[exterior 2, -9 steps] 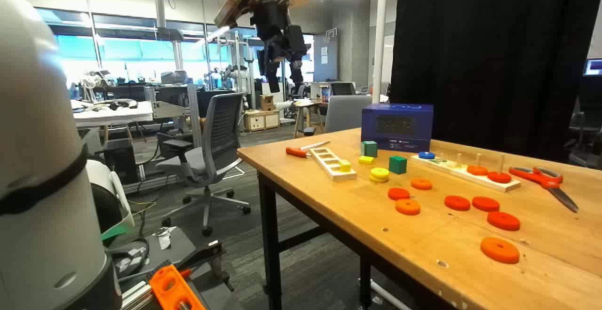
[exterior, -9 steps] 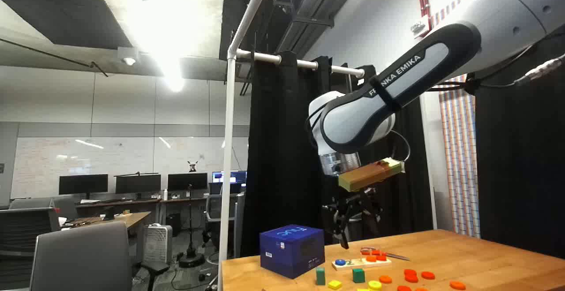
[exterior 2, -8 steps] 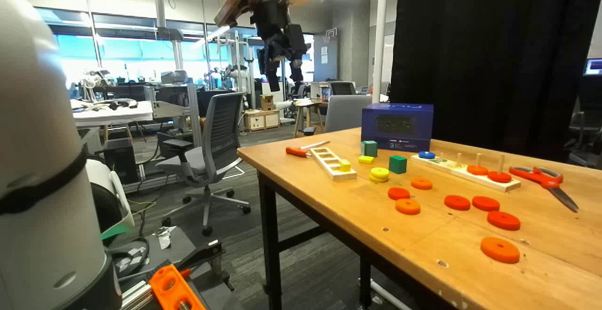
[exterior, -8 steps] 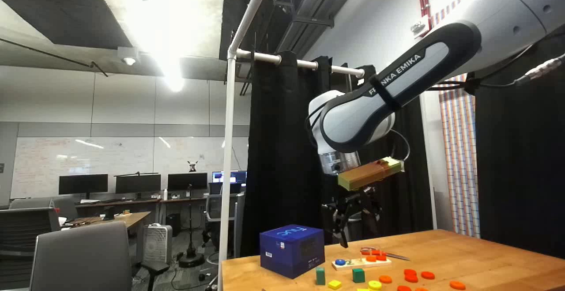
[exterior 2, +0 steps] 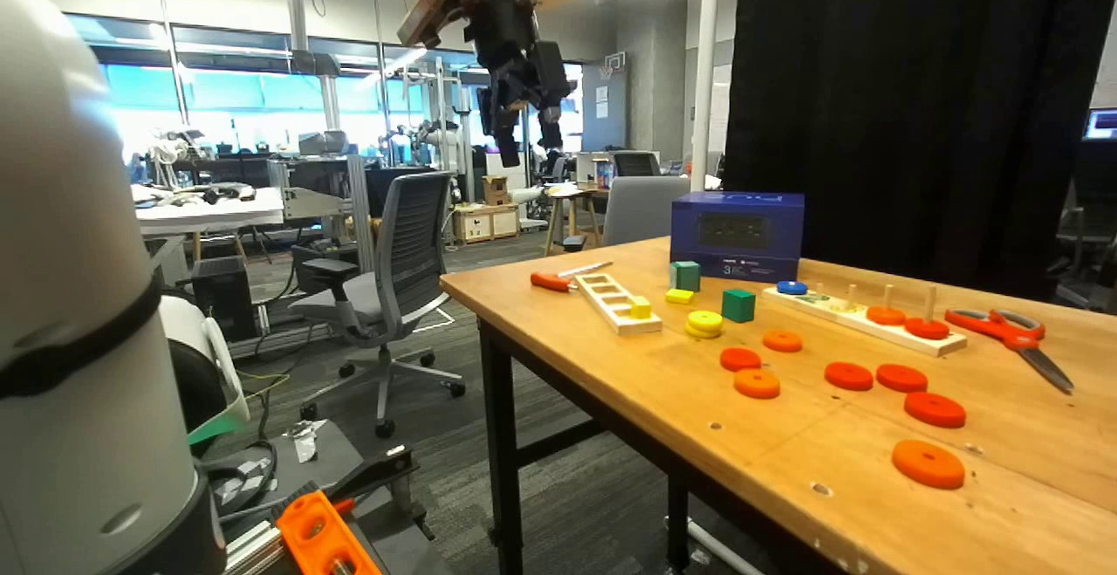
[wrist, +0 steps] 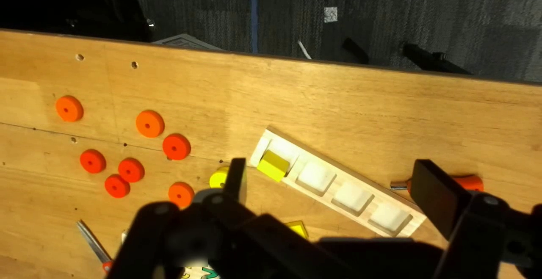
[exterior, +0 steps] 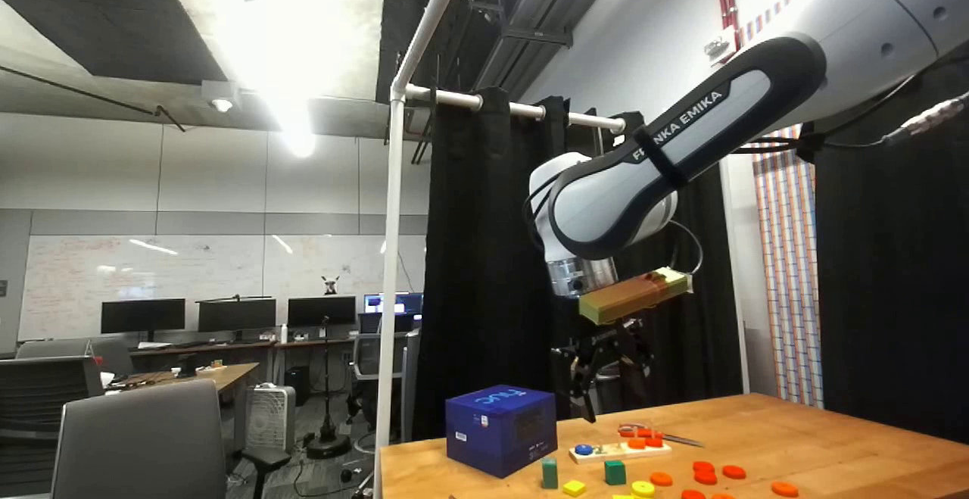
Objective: Remove the right round orange block on the wooden board and put it on the table
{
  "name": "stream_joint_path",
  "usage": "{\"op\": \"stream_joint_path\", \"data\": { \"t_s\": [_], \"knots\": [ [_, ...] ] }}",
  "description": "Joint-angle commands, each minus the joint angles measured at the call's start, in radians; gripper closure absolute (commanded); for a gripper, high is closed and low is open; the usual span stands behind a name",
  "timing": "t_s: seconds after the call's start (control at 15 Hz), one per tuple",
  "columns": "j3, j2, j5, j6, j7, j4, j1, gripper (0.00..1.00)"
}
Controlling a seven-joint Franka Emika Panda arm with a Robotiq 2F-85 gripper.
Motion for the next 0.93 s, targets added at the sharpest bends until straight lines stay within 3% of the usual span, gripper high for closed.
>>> {"op": "stream_joint_path", "data": {
  "t_s": [0.0, 0.33, 0.87],
  "knots": [
    [-0.045, 0.01, -0.007, -0.001, 0.008, 0.004, 0.039, 0.0],
    [-0.12, 0.013, 0.071, 0.022, 0.068, 0.034, 0.022, 0.0],
    [-0.261, 0.066, 0.229, -0.001, 0.157, 0.194, -0.051, 0.0]
  ]
}}
